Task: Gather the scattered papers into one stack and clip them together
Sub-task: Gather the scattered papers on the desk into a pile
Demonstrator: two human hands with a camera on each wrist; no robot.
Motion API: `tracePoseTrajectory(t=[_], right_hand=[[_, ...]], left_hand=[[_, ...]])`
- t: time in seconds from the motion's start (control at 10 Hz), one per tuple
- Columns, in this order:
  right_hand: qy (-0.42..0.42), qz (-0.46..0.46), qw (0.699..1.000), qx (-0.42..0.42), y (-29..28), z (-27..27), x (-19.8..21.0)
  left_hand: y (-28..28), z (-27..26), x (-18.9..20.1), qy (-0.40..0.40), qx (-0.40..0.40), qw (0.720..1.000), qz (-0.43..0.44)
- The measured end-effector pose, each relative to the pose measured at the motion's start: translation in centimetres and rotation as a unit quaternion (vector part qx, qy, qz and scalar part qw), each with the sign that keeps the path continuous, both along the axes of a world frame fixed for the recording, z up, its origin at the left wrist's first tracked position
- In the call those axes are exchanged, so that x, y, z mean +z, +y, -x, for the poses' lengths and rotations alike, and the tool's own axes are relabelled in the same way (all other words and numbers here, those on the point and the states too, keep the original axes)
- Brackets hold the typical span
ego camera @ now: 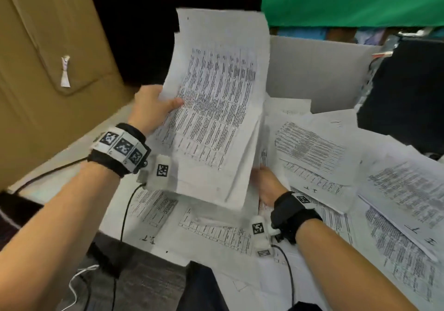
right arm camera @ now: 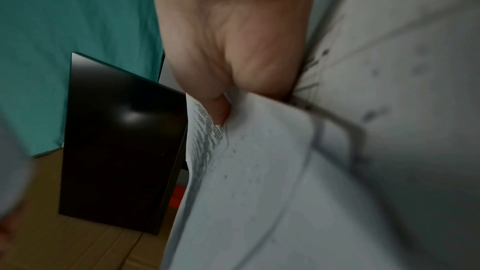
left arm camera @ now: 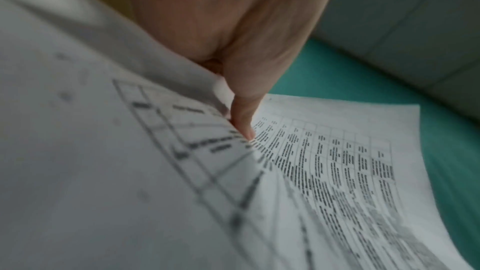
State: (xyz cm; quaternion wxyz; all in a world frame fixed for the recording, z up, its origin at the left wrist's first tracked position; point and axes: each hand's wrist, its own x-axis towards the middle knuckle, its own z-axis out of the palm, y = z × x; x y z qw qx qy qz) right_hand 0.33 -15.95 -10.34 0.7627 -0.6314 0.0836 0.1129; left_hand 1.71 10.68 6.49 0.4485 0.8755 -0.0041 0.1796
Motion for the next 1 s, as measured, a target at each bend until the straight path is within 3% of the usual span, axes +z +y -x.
tracePoseTrajectory(t=[0.2, 0.3, 0.4, 0.5, 0.6, 0.7, 0.8, 0.9, 1.0], right_hand=[[0.036, 0.030, 0.998, -0.051, 0.1, -0.2, 1.0], [0.030, -0.023, 0.998, -0.048, 0.2, -0.3, 1.0], [0.039, 0.046, 0.998, -0.022, 1.1, -0.7, 1.3], [0.045, 0.042, 0.998, 0.012, 0.8, -0.3, 2.6], [-0.027, 0.031, 0.996, 0.079, -0.5, 0.4, 6.2], [-0.140, 0.060, 0.985, 0.084, -1.5, 1.0, 10.8], [-0.249, 0.122, 0.960, 0.045, -1.5, 2.0, 15.6], [-0.324, 0.168, 0.931, 0.002, -2.3, 2.7, 18.5], [-0.343, 0.201, 0.917, -0.010, -2.8, 3.4, 18.6]], left_hand=[[-2.9, -3.3, -8.2, 0.168, 0.012, 0.985, -0.037], [-3.9, -3.1, -10.1, 0.268, -0.012, 0.961, -0.064], [-4.2, -2.9, -11.1, 0.263, -0.007, 0.965, -0.023], [-3.0, -2.7, -11.3, 0.248, 0.023, 0.968, 0.023], [-1.8, -1.6, -9.0, 0.213, 0.015, 0.961, 0.173], [-2.8, 0.9, -3.9, 0.052, -0.023, 0.976, 0.211], [-4.8, 3.2, 1.1, -0.193, -0.081, 0.957, 0.200], [-6.4, 4.4, 3.2, -0.348, -0.108, 0.917, 0.164], [-8.0, 5.1, 2.9, -0.339, -0.109, 0.920, 0.163]])
